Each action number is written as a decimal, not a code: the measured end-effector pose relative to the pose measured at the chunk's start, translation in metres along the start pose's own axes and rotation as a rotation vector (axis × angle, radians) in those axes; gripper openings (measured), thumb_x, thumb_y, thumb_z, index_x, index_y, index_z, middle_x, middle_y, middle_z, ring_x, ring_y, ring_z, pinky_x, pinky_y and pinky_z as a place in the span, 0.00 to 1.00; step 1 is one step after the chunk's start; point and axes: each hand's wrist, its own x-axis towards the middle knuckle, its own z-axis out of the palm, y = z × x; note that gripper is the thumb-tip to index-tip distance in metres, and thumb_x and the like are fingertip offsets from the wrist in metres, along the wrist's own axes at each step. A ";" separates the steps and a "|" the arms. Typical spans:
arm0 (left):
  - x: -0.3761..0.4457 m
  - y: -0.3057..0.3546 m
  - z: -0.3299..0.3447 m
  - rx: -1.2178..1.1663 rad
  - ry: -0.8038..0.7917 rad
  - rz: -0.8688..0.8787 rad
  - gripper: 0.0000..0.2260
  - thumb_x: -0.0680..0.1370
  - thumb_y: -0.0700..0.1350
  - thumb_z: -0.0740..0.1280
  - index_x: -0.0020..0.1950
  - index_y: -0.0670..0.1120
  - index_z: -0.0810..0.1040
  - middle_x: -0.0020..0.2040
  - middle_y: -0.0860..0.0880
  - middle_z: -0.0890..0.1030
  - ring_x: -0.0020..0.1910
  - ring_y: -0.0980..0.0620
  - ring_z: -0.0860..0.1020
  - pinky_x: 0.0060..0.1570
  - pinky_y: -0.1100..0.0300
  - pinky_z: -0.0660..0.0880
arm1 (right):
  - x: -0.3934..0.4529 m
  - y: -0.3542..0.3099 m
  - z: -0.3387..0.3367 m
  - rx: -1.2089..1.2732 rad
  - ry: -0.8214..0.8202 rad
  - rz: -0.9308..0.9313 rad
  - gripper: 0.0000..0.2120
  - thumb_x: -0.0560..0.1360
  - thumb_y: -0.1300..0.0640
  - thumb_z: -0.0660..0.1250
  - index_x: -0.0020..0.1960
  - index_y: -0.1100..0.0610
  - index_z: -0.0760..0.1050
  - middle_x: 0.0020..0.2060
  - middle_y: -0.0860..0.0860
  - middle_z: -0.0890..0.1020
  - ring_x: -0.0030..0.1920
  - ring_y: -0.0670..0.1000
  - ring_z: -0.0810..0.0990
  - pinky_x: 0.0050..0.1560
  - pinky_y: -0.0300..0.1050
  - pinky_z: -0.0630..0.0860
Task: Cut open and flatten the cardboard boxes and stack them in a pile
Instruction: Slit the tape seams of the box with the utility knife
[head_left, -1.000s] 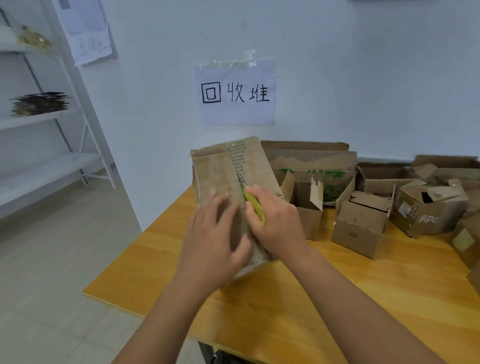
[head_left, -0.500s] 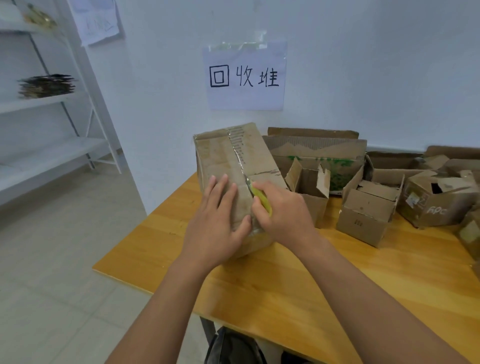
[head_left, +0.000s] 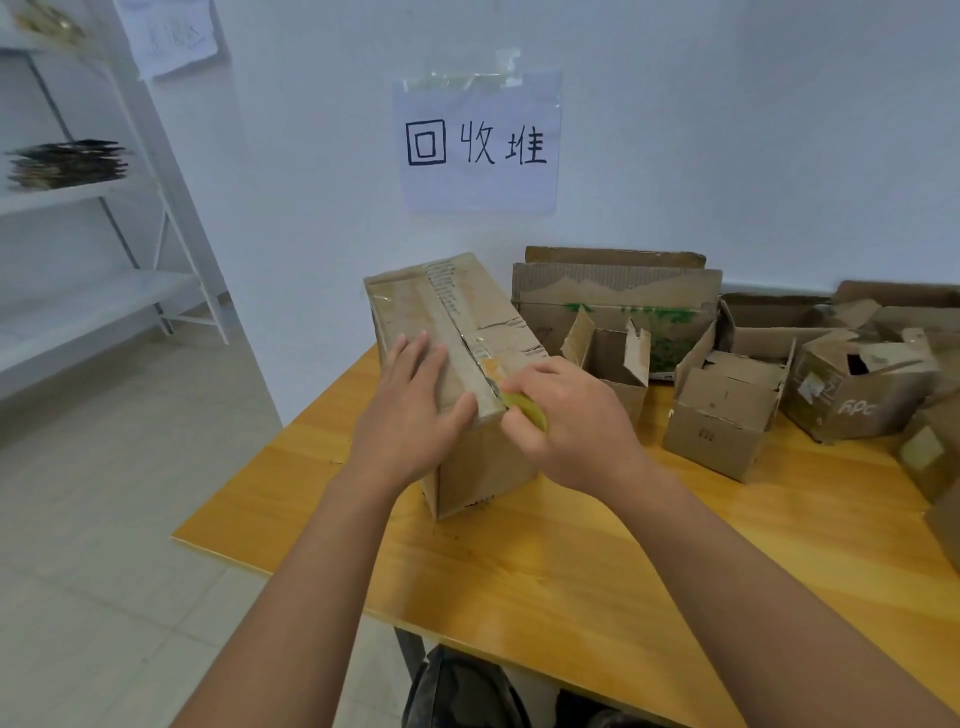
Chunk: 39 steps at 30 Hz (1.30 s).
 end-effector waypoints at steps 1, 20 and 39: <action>0.001 0.000 0.000 -0.002 -0.002 -0.004 0.30 0.80 0.59 0.60 0.80 0.51 0.57 0.81 0.56 0.50 0.78 0.60 0.42 0.74 0.53 0.56 | 0.001 0.000 -0.001 0.001 -0.010 0.004 0.19 0.73 0.50 0.61 0.56 0.58 0.82 0.53 0.54 0.83 0.50 0.54 0.80 0.47 0.50 0.78; 0.002 0.001 0.005 0.009 0.063 -0.039 0.28 0.80 0.58 0.57 0.78 0.50 0.60 0.80 0.53 0.53 0.79 0.56 0.45 0.75 0.52 0.53 | -0.034 0.013 -0.026 -0.005 0.021 -0.102 0.17 0.71 0.50 0.60 0.46 0.58 0.84 0.43 0.51 0.84 0.44 0.50 0.80 0.40 0.45 0.77; 0.018 -0.005 -0.006 0.327 -0.020 0.280 0.31 0.75 0.59 0.42 0.74 0.56 0.70 0.74 0.55 0.69 0.75 0.52 0.59 0.74 0.53 0.52 | -0.005 0.030 0.024 0.582 0.196 0.331 0.12 0.82 0.55 0.62 0.64 0.51 0.75 0.50 0.35 0.79 0.51 0.36 0.77 0.45 0.26 0.71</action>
